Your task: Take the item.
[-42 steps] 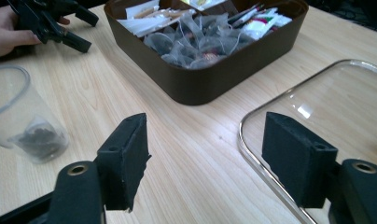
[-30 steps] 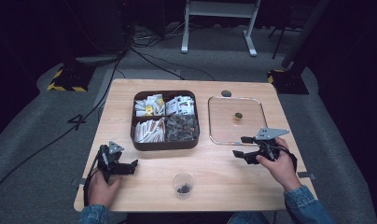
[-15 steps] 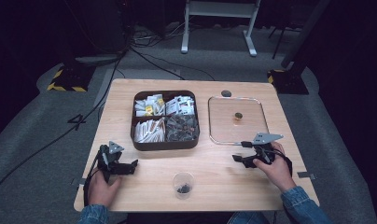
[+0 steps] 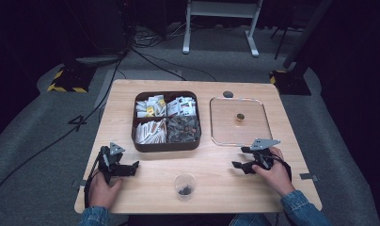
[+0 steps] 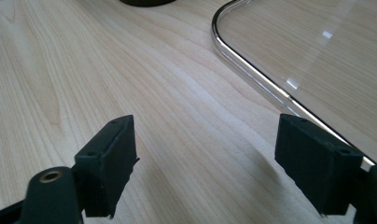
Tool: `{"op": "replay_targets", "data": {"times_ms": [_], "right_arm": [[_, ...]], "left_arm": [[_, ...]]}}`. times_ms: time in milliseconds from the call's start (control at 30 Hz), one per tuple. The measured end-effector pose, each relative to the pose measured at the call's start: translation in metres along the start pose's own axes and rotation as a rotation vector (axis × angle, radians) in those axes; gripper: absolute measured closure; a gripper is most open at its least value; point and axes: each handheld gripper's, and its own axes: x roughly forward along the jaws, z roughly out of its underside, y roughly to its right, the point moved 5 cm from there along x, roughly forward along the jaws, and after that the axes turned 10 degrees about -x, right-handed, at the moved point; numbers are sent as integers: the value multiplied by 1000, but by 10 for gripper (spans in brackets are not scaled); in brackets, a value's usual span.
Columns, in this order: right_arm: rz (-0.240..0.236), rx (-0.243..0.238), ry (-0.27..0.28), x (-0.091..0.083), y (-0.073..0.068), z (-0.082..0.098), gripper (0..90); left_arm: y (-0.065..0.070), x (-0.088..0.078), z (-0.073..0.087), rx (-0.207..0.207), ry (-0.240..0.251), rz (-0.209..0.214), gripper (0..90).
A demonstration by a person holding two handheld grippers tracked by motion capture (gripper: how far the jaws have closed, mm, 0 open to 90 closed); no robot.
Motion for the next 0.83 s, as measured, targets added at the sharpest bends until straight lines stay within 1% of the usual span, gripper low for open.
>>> {"op": "replay_targets", "data": {"times_ms": [233, 367, 467, 533, 600, 833], "right_arm": [[4, -11, -15, 4, -3, 2, 188], [7, -20, -38, 7, -4, 4, 161], [35, -31, -37, 9, -5, 4, 152], [50, -28, -41, 10, -6, 3, 138], [55, -26, -41, 12, -6, 3, 123], [57, -22, -44, 12, -6, 2, 115]], "left_arm": [[0, 0, 0, 0, 0, 0, 13], [0, 0, 0, 1, 0, 0, 13], [0, 0, 0, 0, 0, 0, 13], [0, 0, 0, 0, 0, 0, 13], [0, 0, 0, 0, -1, 1, 13], [0, 0, 0, -1, -1, 0, 13]]}}
